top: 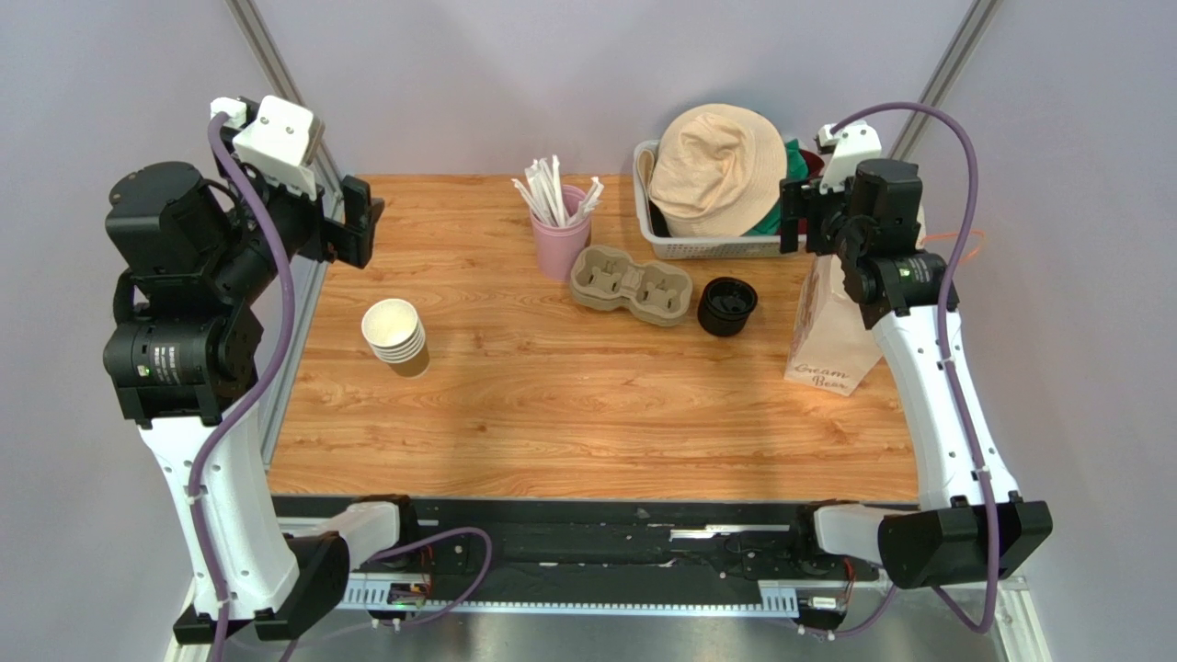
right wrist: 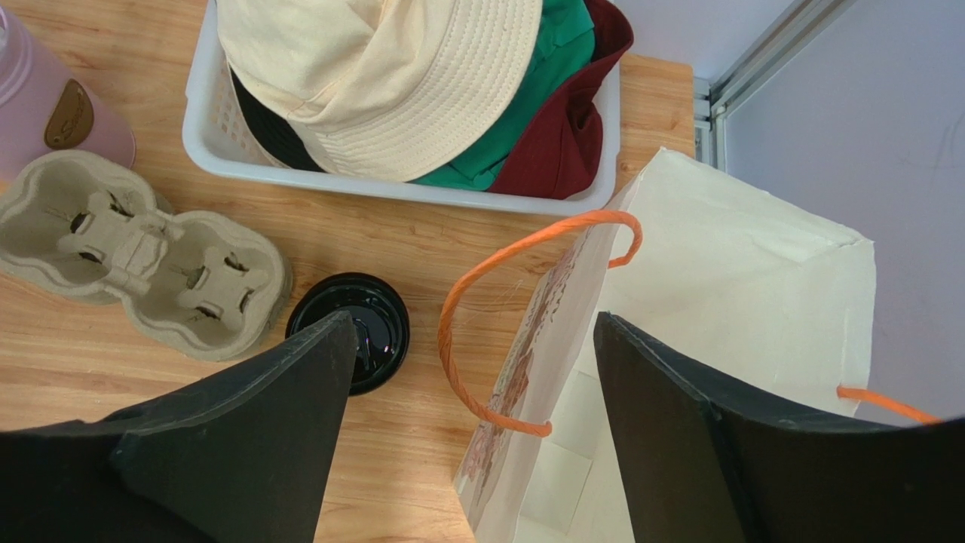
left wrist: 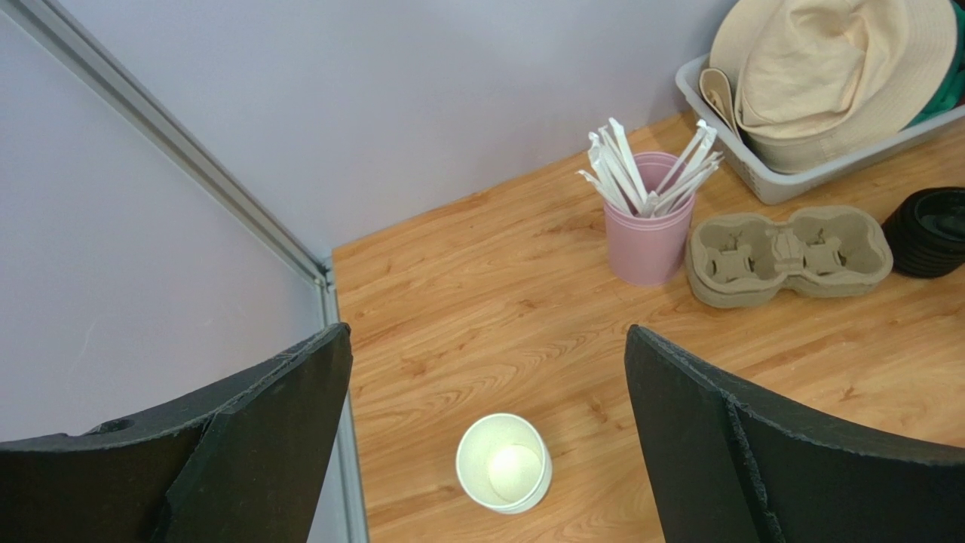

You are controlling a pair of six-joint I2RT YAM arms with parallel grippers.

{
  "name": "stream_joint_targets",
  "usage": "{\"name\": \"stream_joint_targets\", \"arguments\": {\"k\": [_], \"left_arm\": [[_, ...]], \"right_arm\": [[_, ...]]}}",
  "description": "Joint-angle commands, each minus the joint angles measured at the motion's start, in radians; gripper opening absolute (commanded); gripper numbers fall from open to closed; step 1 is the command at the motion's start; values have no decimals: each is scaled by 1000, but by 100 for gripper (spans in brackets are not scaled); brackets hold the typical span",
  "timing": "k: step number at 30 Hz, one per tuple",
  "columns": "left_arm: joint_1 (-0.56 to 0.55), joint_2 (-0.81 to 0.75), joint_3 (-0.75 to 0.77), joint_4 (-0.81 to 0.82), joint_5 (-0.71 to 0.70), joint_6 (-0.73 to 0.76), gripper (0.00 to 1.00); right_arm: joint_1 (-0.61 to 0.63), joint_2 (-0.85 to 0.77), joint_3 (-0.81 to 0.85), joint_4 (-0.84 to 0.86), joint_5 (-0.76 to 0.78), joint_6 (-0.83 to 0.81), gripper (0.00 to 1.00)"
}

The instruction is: Pack the takeout coffee

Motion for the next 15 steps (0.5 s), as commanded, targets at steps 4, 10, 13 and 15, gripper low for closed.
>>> {"name": "stream_joint_targets", "arguments": {"k": [4, 10, 13, 15], "left_arm": [[-2, -4, -3, 23, 11, 6, 99], [-2, -4, -12, 25, 11, 6, 99], [-2, -4, -16, 27, 13, 6, 99], [-2, -3, -16, 28, 11, 8, 99]], "right_arm": [[4, 19, -31, 77, -14, 30, 78], [4, 28, -25, 81, -38, 40, 44], [4, 20, -13, 84, -40, 41, 28], [4, 16, -4, 83, -32, 41, 17]]}}
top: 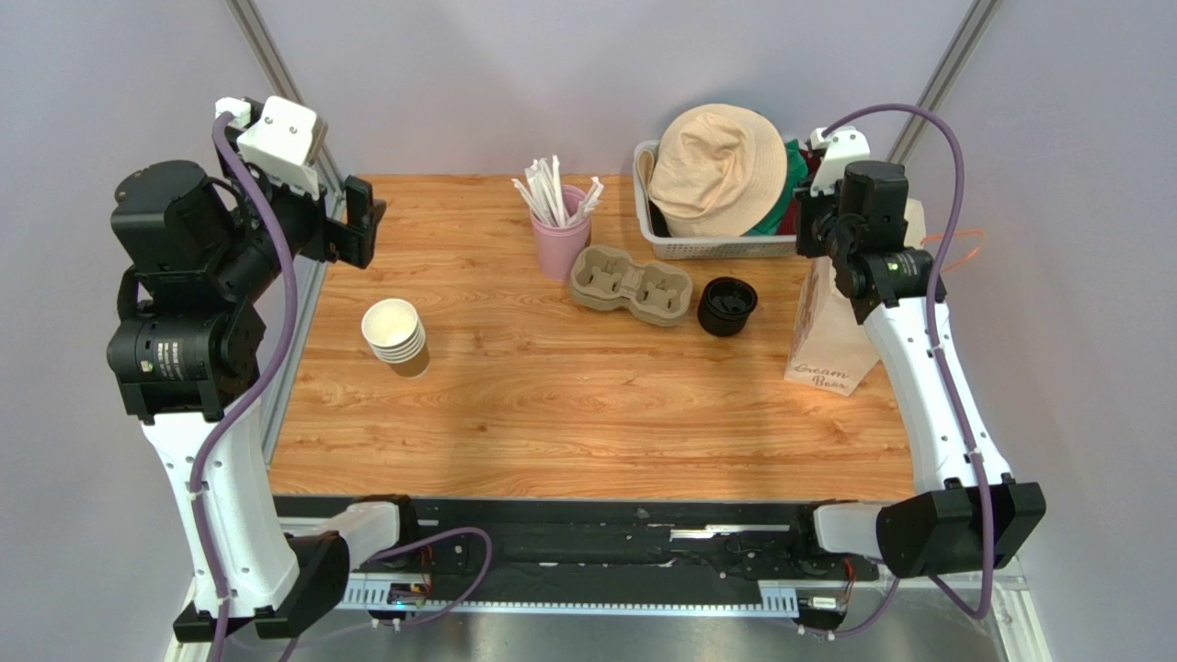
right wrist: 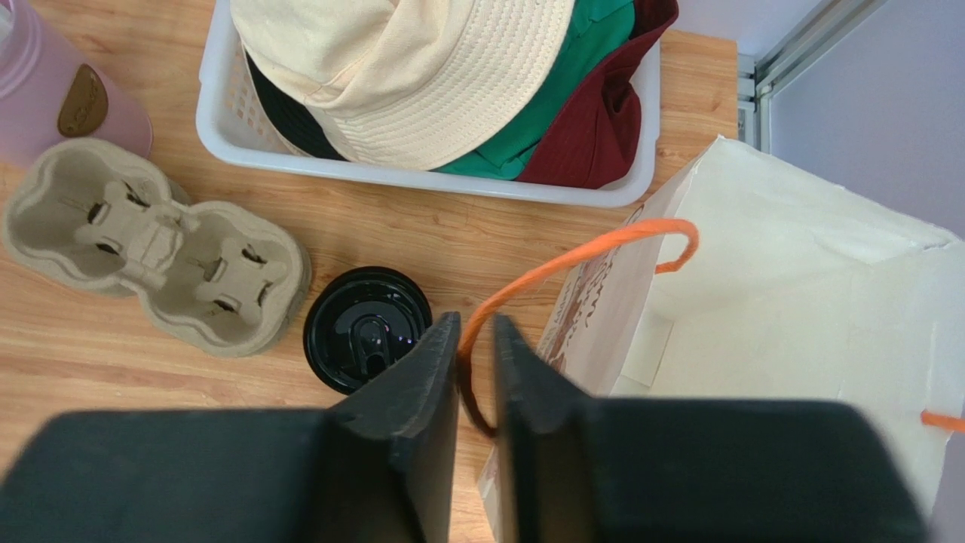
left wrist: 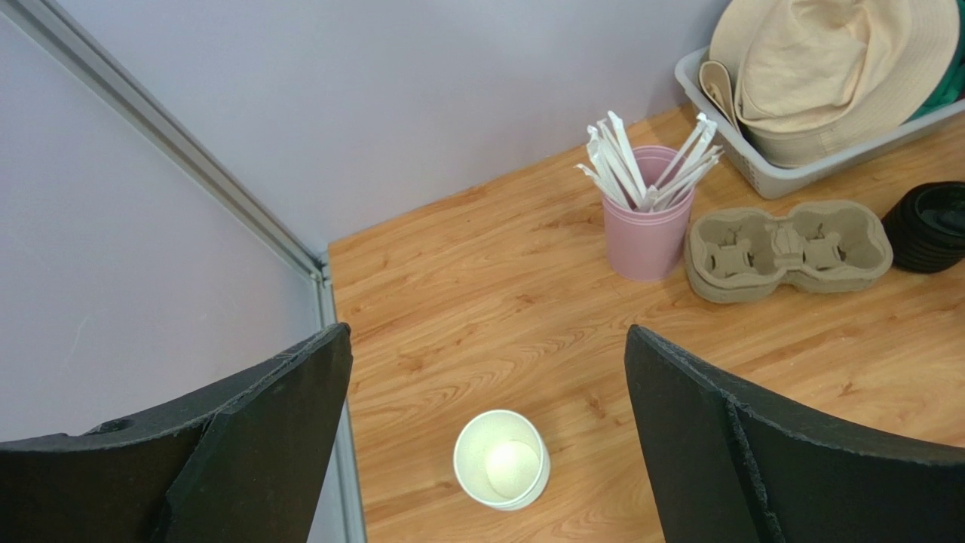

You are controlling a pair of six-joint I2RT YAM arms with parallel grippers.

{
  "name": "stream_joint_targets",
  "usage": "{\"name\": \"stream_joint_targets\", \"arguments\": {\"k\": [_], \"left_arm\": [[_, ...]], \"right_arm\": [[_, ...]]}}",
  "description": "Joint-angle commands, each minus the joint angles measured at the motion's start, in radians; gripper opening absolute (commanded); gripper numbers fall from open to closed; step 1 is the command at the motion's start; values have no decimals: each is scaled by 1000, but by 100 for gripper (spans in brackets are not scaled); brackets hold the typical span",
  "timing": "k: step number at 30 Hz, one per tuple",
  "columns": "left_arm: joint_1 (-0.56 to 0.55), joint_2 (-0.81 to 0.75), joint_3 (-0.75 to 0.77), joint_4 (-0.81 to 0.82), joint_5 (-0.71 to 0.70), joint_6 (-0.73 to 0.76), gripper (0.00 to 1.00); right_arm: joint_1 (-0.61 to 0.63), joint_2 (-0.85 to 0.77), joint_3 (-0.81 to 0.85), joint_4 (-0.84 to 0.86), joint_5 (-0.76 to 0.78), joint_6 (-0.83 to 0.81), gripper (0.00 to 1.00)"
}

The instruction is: Pack the takeout coffee

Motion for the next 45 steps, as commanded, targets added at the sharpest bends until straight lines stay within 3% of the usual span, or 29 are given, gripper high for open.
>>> {"name": "stream_joint_targets", "arguments": {"k": [1, 3, 4, 19, 27, 32, 37, 45], "left_arm": [[0, -3, -2, 28, 13, 7, 99], [-2, -1, -4, 30, 16, 7, 99], [0, -1, -4, 30, 14, 7, 99], [-2, 0, -2, 28, 22, 7, 99], [0, 11, 4, 30, 19, 5, 99], [-2, 12, 7, 48, -32, -12, 99], [0, 8, -1, 71, -138, -21, 99], [1, -29, -25, 111, -464, -10, 99]], "right_arm": [[2, -22, 36, 55, 1, 7, 14], [4, -32, 54, 51, 15, 0, 1], [4, -36, 60, 51, 24, -4, 0], [5, -62, 290, 6, 192, -148, 0], [11, -13, 502, -90, 113, -139, 0], [146, 31, 597, -136, 132, -184, 0], [393, 86, 631, -139, 248, -249, 0], [662, 252, 743, -104, 381, -257, 0]]}}
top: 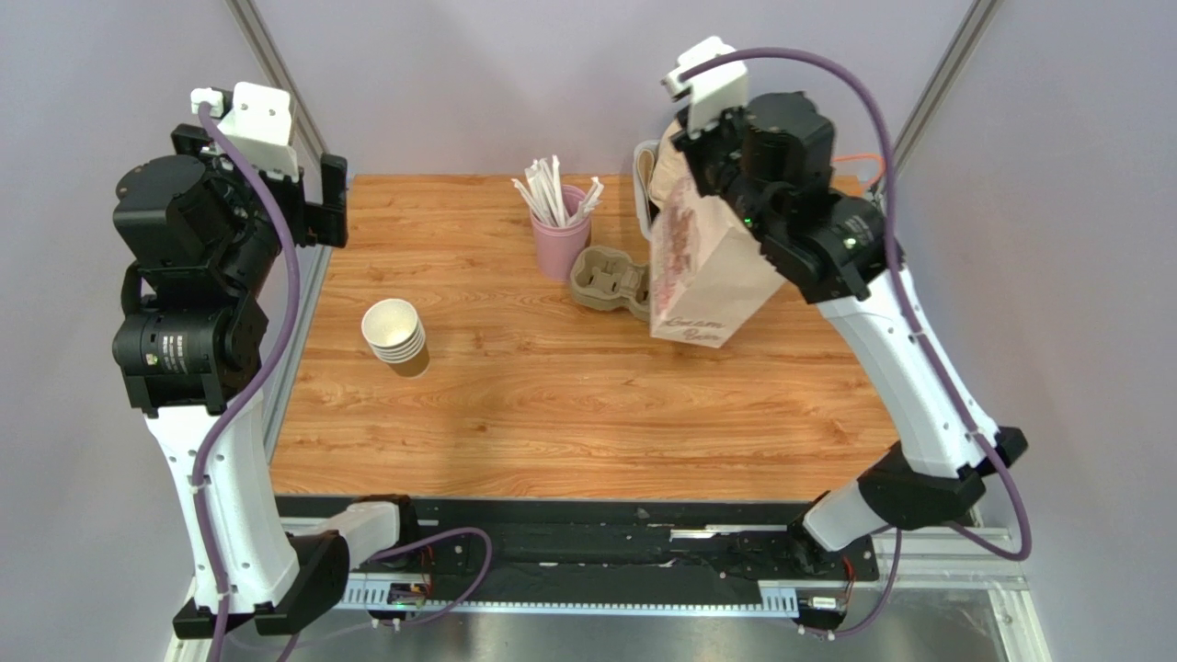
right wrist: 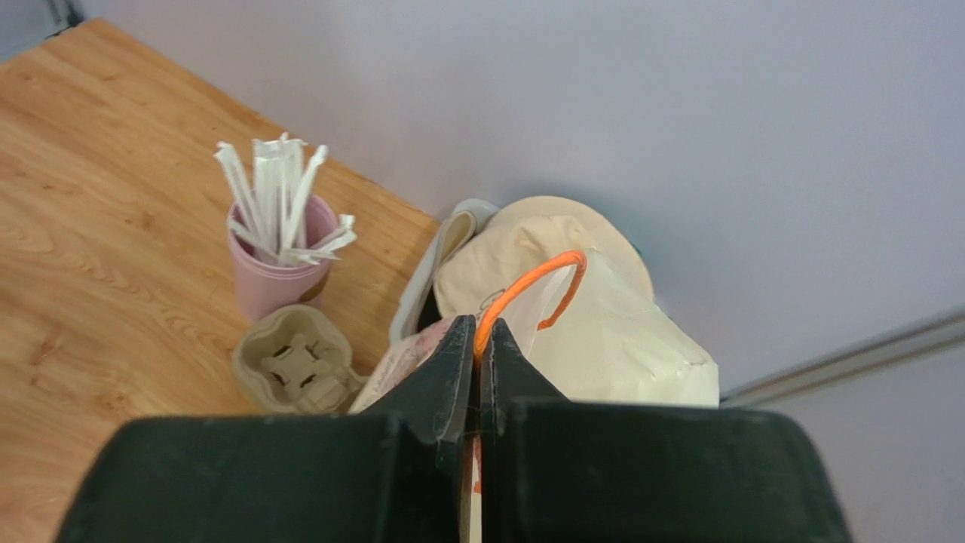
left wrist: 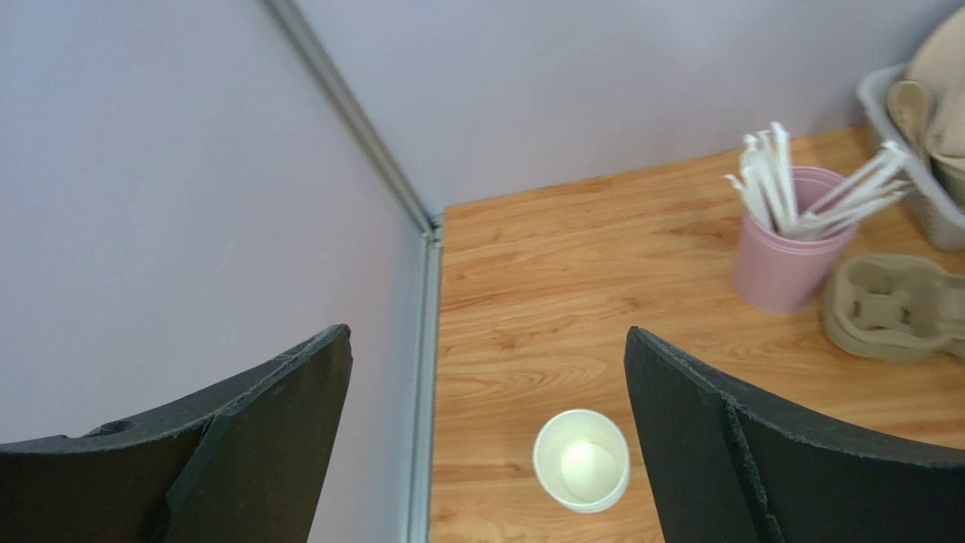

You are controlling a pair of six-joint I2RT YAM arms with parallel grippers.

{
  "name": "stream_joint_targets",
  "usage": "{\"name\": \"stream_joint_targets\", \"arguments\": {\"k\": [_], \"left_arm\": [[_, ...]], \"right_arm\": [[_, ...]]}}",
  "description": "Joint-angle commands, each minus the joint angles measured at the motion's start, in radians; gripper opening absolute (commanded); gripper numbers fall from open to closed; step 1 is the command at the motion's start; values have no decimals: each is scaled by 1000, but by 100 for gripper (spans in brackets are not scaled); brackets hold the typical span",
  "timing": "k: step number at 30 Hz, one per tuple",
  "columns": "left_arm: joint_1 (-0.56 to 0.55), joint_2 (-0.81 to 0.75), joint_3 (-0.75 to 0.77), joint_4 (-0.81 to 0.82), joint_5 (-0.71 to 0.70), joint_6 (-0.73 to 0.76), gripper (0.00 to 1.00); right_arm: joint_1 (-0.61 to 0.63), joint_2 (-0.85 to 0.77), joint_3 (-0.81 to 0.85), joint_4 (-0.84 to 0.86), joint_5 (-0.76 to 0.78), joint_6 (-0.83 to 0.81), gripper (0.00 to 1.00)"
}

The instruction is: Pack the takeout coffee

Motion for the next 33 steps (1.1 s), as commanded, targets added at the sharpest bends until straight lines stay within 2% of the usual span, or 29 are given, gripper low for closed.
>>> {"name": "stream_joint_targets", "arguments": {"k": [1, 7, 11, 22, 27, 33], "left_arm": [[8, -38, -22, 58, -262, -8, 99], [68, -84, -101, 89, -379, -22, 99], [81, -104, -133, 86, -374, -20, 99], [87, -110, -165, 81, -345, -20, 99], [87, -99, -170, 87, -345, -16, 99], [87, -82, -168, 91, -337, -20, 99]], "right_arm": [[125, 44, 83, 40, 92, -33, 0], [282, 181, 172, 24, 127, -37, 0], [349, 274, 258, 20, 137, -30, 0], [398, 472, 320, 147, 276, -31, 0], [398, 526, 355, 225, 376, -59, 0], [415, 555, 373, 251, 408, -74, 0]]}}
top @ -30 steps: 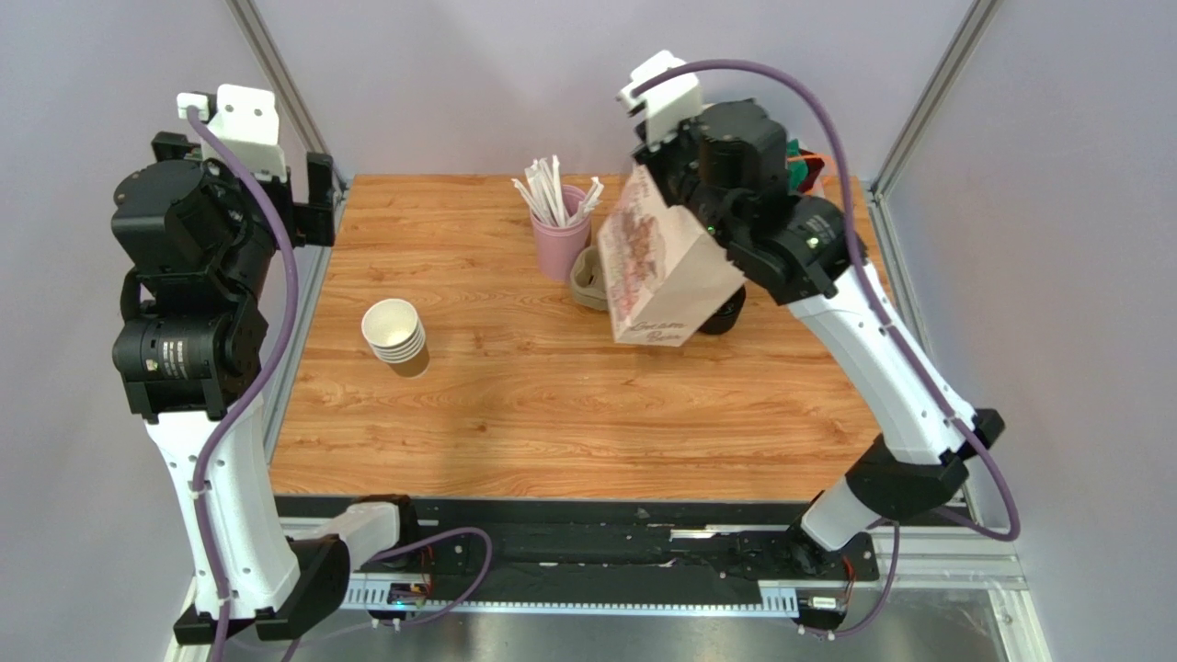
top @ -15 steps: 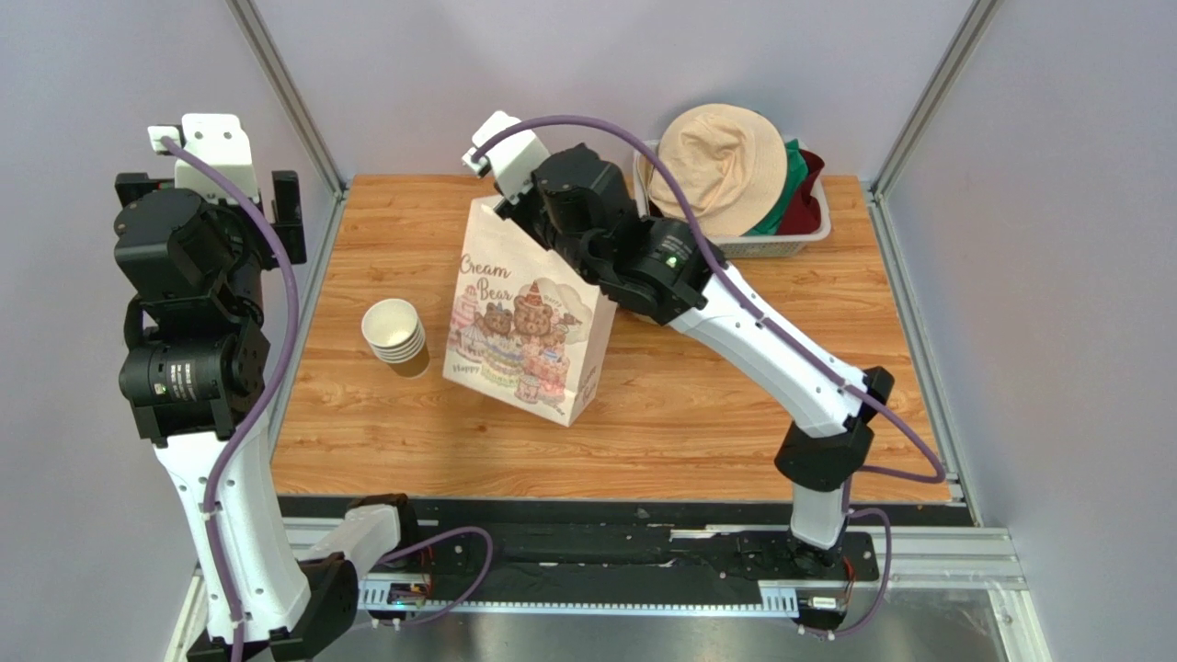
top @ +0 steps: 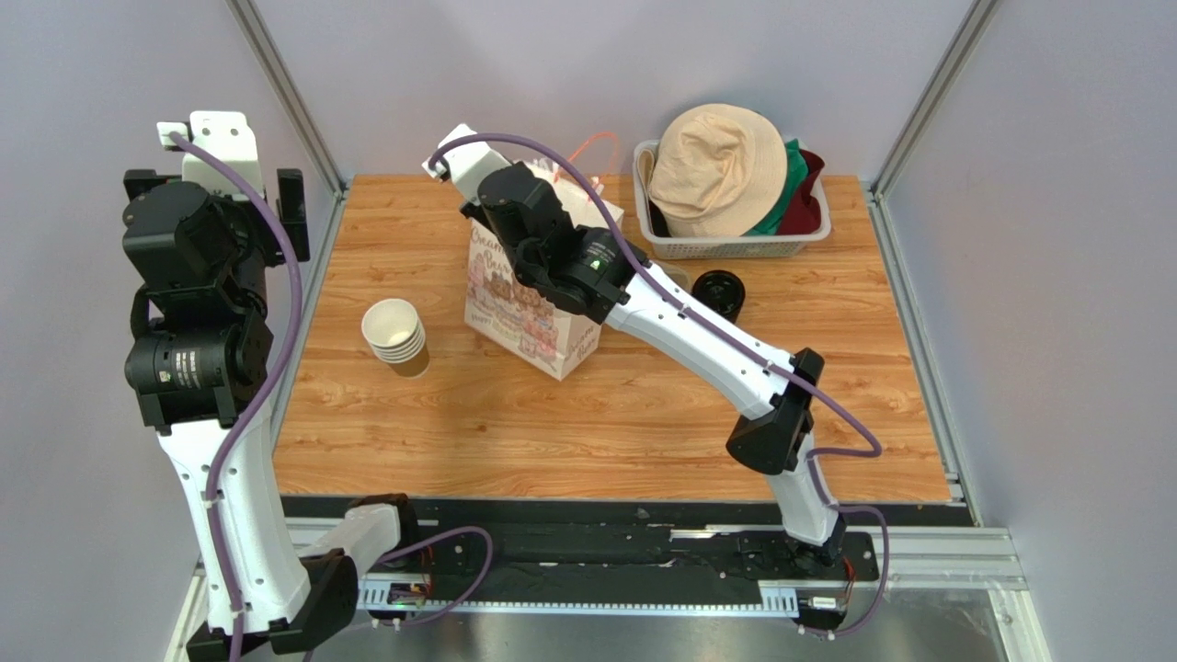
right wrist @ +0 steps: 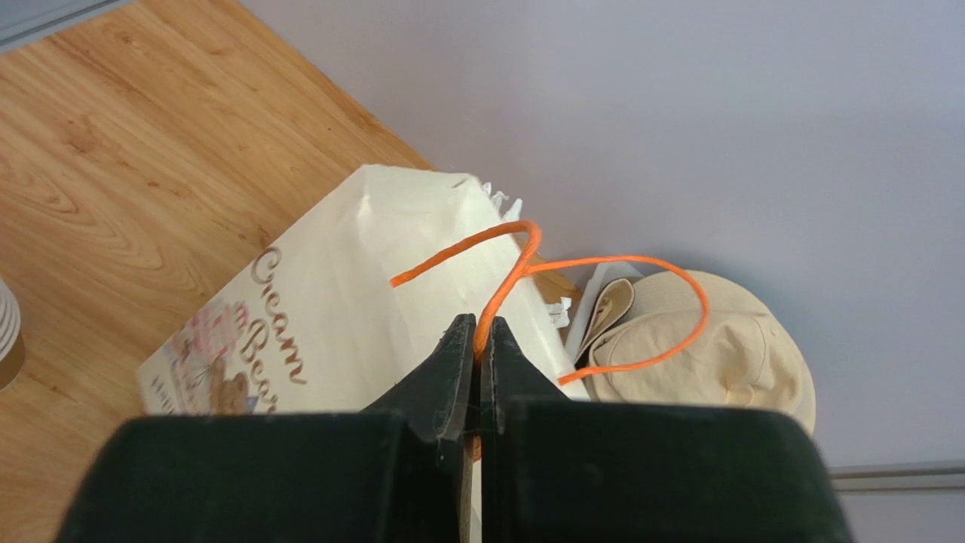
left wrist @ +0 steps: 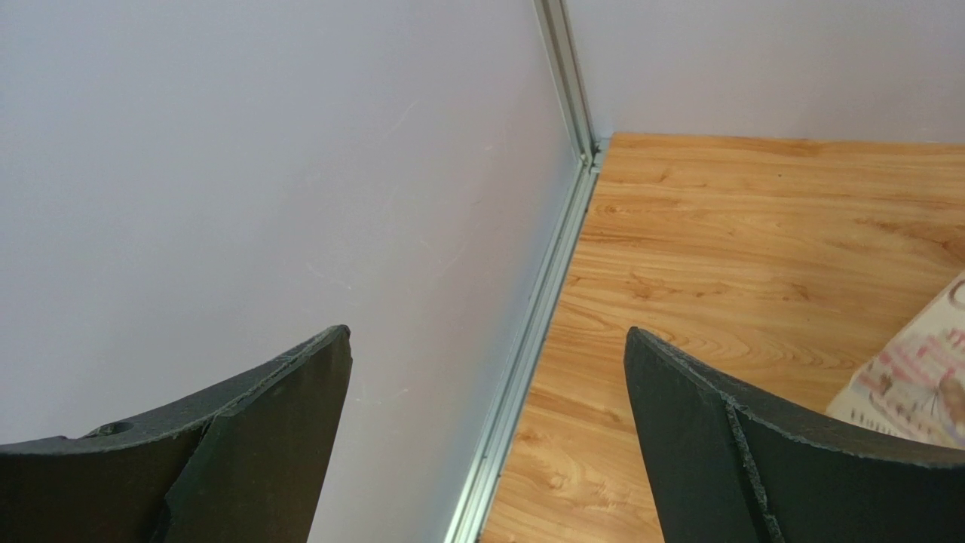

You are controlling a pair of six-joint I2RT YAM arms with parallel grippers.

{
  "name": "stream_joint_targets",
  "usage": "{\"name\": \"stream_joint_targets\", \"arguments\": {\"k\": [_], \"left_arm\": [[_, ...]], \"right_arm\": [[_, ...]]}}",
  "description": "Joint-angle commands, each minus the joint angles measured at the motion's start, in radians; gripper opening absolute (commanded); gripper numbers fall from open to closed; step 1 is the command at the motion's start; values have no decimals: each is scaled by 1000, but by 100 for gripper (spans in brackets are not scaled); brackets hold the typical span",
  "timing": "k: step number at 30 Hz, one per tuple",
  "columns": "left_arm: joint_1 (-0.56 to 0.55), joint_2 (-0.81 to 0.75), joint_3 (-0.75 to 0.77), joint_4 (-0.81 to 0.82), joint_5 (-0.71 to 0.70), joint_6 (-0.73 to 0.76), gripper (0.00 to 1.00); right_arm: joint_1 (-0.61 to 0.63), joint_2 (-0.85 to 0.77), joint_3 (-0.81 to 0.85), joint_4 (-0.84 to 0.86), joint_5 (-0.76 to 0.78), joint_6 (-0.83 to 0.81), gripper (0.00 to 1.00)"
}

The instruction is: Pack the takeout coffee

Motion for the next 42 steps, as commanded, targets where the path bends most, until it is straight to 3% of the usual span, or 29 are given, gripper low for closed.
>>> {"name": "stream_joint_targets", "arguments": {"k": [1, 3, 5, 6, 8, 12, 15, 18, 27, 31, 34, 38, 42], "left_arm": [[5, 11, -4, 35, 1, -15, 99], [5, 14, -5, 35, 7, -14, 99], [5, 14, -8, 34, 10, -15, 99], [5, 14, -10, 34, 10, -14, 99], [5, 12, -12, 34, 10, -14, 99], [5, 8, -21, 31, 13, -9, 99], [5, 5, -27, 31, 14, -4, 99], [5, 5, -38, 32, 17, -3, 99], [5, 23, -58, 35, 86, -29, 99], [5, 25, -50, 25, 110, -27, 99], [5, 22, -48, 17, 134, -24, 99], [7, 25, -53, 8, 168, -23, 99], [5, 31, -50, 8, 200, -32, 99]], "right_arm": [[25, 2, 63, 92, 66, -13, 0], [45, 17, 49, 63, 35, 5, 2], [73, 26, 0, 45, -2, 33, 10], [83, 36, -25, 48, -26, 34, 21], [126, 51, -45, 43, -40, 25, 28], [174, 108, -7, 26, -48, 5, 69], [183, 132, 110, -15, -37, -4, 81], [183, 90, 144, -17, -31, -31, 86], [150, -73, 123, 21, -30, -123, 89], [67, -131, 89, 61, 24, -133, 88], [-42, -199, 31, 58, 62, -52, 86], [-189, -364, -161, 16, 10, 152, 81], [-272, -483, -559, 63, -68, 330, 77]]}}
